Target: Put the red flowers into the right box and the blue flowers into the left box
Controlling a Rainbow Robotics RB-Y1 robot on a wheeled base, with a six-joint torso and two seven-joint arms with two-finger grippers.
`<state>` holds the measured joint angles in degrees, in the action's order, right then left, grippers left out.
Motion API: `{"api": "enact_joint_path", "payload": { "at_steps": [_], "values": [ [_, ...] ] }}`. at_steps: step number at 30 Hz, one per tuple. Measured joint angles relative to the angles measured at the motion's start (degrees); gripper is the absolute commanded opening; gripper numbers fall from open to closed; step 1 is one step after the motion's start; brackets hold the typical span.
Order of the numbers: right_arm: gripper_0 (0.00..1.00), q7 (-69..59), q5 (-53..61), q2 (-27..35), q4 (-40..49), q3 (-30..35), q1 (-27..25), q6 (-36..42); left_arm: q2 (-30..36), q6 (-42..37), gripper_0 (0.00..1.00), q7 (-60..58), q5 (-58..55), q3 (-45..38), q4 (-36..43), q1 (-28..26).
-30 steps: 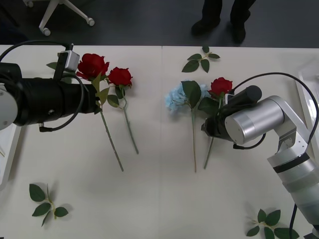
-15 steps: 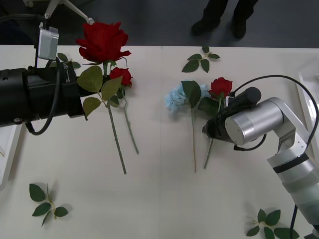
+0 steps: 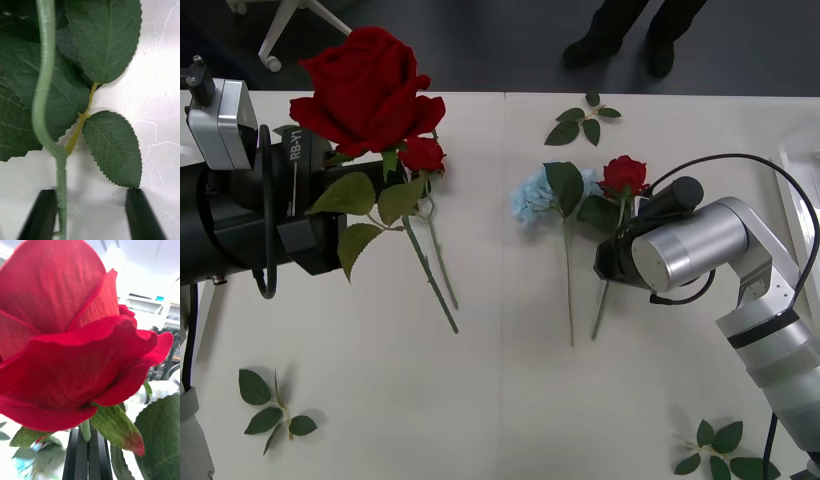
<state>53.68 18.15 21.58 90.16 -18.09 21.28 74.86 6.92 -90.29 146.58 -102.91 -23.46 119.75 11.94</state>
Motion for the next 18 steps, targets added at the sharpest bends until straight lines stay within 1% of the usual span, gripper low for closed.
{"api": "enact_joint_path", "payload": {
  "at_steps": [4,10,13,16,18],
  "values": [
    [0.00,0.0,0.0,0.0,0.0,0.0,0.0,0.8,0.0,0.0,0.00,4.3,-0.7,2.8,0.0,0.0],
    [0.00,0.0,0.1,1.0,0.2,0.0,0.0,1.4,0.0,0.0,0.00,4.8,-0.6,4.9,0.0,1.3],
    [0.00,0.0,1.9,3.6,2.9,0.1,0.0,5.1,0.0,0.0,0.00,4.8,0.4,5.2,-0.1,2.8],
    [0.00,0.0,6.6,8.1,9.0,1.8,0.0,11.3,-0.7,0.0,0.00,4.8,1.7,5.2,-0.4,4.0],
    [0.00,0.0,10.1,11.7,13.5,4.0,0.0,14.6,-1.6,0.0,0.00,4.8,2.2,5.2,-0.8,4.5]
  ]
}}
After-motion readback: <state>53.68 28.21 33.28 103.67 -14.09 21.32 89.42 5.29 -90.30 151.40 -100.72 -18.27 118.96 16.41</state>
